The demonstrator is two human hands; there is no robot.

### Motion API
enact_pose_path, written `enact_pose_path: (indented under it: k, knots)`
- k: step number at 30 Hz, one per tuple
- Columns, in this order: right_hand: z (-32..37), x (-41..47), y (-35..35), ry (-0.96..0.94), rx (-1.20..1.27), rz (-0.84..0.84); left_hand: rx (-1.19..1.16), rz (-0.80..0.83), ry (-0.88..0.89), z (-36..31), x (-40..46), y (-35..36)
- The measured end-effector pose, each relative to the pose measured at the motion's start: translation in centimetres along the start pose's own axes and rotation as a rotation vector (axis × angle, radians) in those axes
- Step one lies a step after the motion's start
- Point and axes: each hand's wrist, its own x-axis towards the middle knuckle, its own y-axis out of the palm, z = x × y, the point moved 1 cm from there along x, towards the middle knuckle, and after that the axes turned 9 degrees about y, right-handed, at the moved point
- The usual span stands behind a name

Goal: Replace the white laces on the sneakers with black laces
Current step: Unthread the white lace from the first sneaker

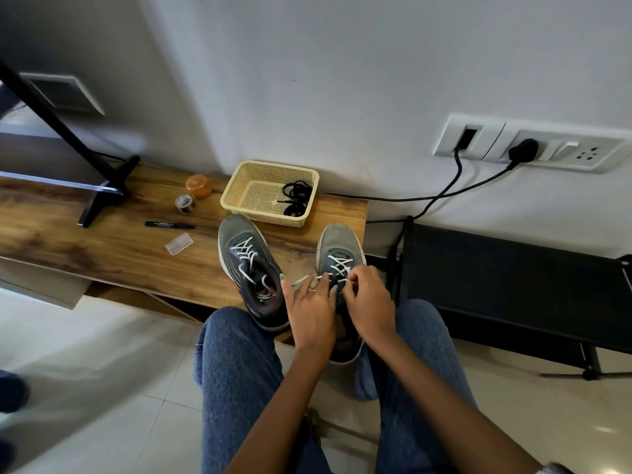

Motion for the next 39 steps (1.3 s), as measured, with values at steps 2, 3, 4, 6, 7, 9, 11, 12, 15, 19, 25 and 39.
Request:
enact_pose_path:
  k: [2, 3, 4, 6, 7, 9, 11, 12, 15, 19, 25, 39]
  knots:
    - [0.4, 0.3, 0.0, -0.077, -0.092, 0.050, -0.021, -0.015, -0.007, 0.1, 0.2, -0.3]
    - [0.6, 0.4, 0.1, -0.112, -0.134, 0.077, -0.026, -0.018, -0.011, 0.2, 0.3, -0.4]
    - [0.8, 0.5, 0.1, -0.138, -0.179, 0.092, -0.032, -0.008, -0.018, 0.2, 0.4, -0.5]
    - [0.9, 0.5, 0.2, -0.153, -0.246, 0.094, -0.034, 0.018, -0.034, 0.2, 0.6, -0.5]
    - [0.9, 0.6, 0.2, -0.150, -0.267, 0.090, -0.025, 0.032, -0.033, 0.2, 0.7, -0.5]
    - [0.7, 0.5, 0.2, -0.149, -0.285, 0.091, 0.000, 0.054, -0.029, 0.2, 0.7, -0.4]
    - [0.7, 0.5, 0.1, -0.157, -0.268, 0.106, 0.004, 0.078, -0.041, 0.3, 0.7, -0.1]
    - [0.7, 0.4, 0.1, -0.157, -0.252, 0.116, 0.003, 0.097, -0.055, 0.3, 0.7, -0.1]
    - [0.9, 0.1, -0.1, -0.141, -0.235, 0.131, 0.008, 0.147, -0.084, 0.3, 0.8, -0.1]
    - [0.9, -0.2, -0.2, -0.113, -0.211, 0.130, 0.010, 0.141, -0.096, -0.1, 0.9, -0.1]
    - [0.5, -0.5, 0.1, -0.077, -0.061, 0.132, -0.001, 0.151, -0.113, -0.4, 0.7, 0.2]
    - [-2.5, 0.3, -2.2, 0.160, 0.271, -0.231, -0.114, 0.258, -0.244, 0.4, 1.7, -1.1]
